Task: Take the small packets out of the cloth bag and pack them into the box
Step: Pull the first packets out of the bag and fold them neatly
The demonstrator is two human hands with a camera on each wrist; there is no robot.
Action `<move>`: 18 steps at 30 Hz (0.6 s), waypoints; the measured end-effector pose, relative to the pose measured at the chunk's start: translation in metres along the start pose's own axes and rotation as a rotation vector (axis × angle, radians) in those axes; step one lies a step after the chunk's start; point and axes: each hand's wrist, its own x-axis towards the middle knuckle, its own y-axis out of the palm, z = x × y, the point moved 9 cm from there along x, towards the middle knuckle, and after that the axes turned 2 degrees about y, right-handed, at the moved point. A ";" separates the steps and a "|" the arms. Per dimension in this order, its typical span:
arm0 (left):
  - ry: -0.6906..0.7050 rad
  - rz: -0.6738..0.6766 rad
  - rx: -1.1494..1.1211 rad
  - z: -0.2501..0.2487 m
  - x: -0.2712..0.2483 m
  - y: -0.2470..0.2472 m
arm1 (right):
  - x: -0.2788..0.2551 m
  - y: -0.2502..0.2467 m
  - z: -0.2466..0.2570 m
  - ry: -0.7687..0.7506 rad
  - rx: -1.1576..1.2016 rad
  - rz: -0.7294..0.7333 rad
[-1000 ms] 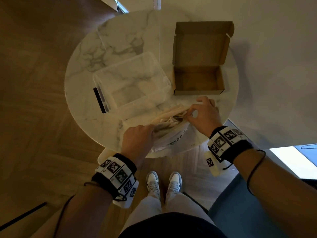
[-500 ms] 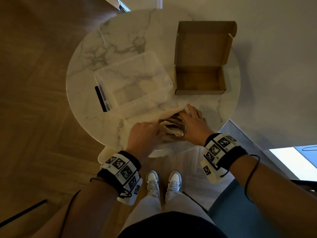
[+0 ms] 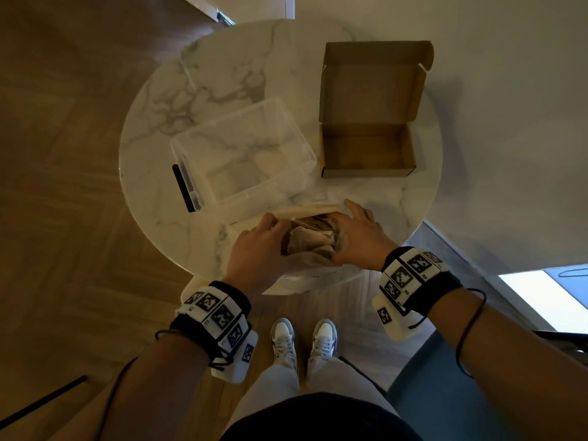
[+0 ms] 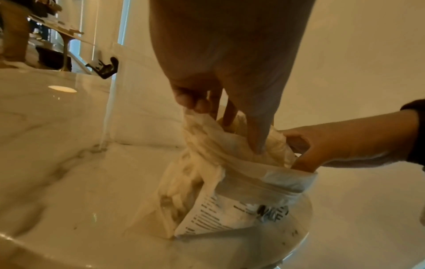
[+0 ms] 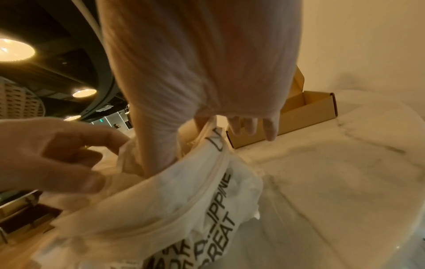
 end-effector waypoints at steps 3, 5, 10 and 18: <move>-0.019 -0.094 -0.152 -0.007 0.005 -0.010 | -0.006 -0.009 0.008 -0.046 0.014 -0.102; 0.011 -0.154 -0.230 -0.014 0.007 -0.015 | -0.013 -0.017 0.015 -0.104 0.045 -0.193; 0.201 -0.239 -0.328 -0.033 0.006 -0.041 | -0.026 -0.037 0.031 -0.265 0.169 -0.303; 0.085 -0.194 -0.914 -0.035 0.021 -0.078 | -0.040 -0.063 0.052 -0.301 0.822 -0.093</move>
